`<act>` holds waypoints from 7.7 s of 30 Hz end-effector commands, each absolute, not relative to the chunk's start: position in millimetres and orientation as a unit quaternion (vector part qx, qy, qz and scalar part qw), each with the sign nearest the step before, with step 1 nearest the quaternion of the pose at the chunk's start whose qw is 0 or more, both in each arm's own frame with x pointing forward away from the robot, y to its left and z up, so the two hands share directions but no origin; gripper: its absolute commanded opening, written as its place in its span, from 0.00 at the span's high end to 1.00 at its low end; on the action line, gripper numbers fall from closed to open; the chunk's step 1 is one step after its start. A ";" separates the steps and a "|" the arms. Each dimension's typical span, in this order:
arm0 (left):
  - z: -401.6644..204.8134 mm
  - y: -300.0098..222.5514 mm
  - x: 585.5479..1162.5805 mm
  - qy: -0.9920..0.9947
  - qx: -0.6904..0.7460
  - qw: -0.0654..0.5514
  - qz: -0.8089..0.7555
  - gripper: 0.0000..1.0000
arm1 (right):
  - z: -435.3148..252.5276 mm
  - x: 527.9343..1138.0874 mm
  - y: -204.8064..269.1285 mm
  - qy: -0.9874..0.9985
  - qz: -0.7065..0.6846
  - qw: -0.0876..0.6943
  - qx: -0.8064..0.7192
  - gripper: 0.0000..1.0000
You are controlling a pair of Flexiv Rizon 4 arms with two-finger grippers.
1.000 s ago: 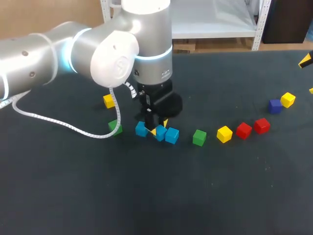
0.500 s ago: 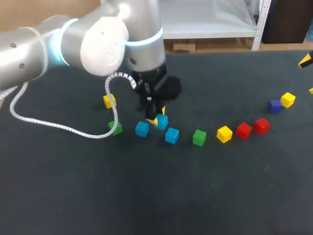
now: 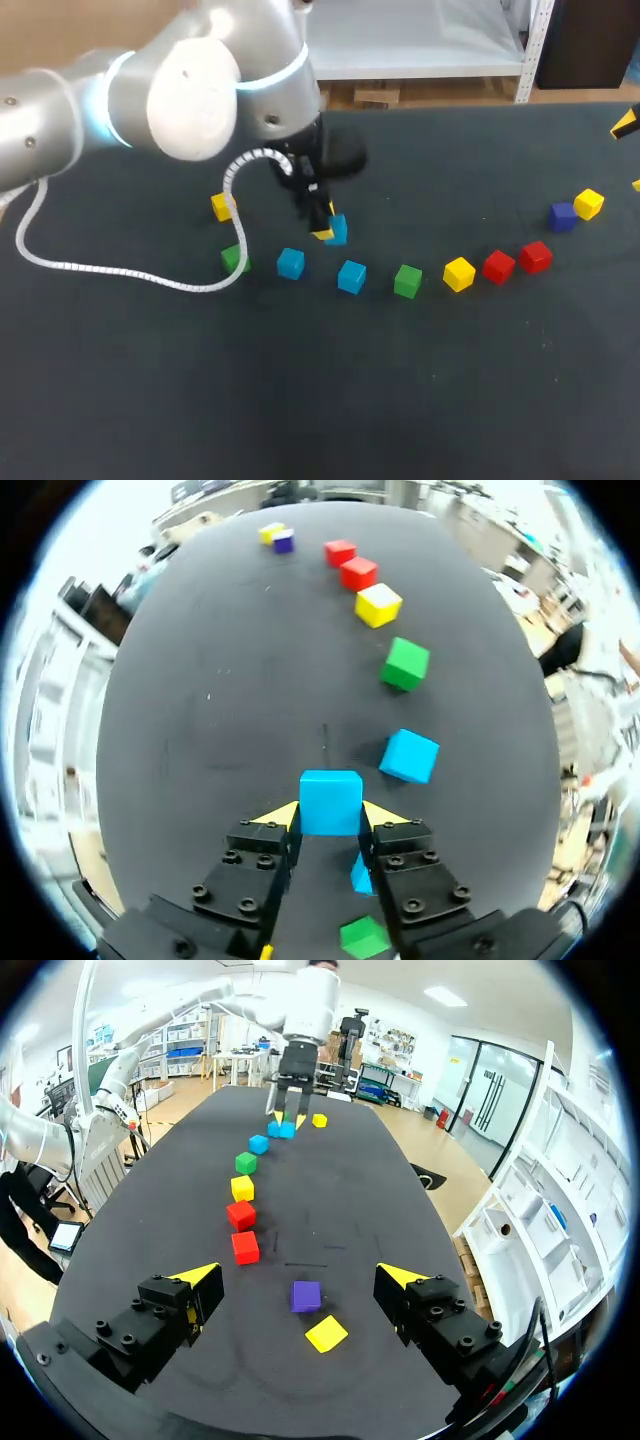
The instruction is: Place the blue cubes, place green cubes on the blue cubes, place the yellow cubes on the green cubes, then place the red cubes on the yellow cubes, and place purple cube on the red cubes.
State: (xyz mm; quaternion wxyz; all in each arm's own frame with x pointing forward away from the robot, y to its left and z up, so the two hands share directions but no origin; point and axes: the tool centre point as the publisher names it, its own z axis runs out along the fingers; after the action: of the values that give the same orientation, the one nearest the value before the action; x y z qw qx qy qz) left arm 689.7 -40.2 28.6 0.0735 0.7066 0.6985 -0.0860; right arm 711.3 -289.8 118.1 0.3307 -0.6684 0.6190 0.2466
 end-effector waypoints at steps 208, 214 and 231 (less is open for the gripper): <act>24.9 17.7 682.5 0.632 0.770 0.087 -0.013 1.00 | 118.4 709.5 -289.5 0.619 0.245 0.332 -0.668 0.00; 33.8 8.3 692.2 0.693 0.716 0.087 -0.014 1.00 | 118.4 709.5 -289.5 0.619 0.245 0.332 -0.668 0.00; 24.2 -21.3 697.8 0.719 0.691 0.073 0.005 1.00 | 118.4 709.5 -289.5 0.619 0.245 0.332 -0.668 0.00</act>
State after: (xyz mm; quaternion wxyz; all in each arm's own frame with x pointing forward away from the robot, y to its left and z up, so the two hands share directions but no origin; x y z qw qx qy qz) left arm 693.0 -14.8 25.8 0.0820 0.6919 0.7173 -0.0002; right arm 711.3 -289.8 118.2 0.3307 -0.6683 0.6190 0.2465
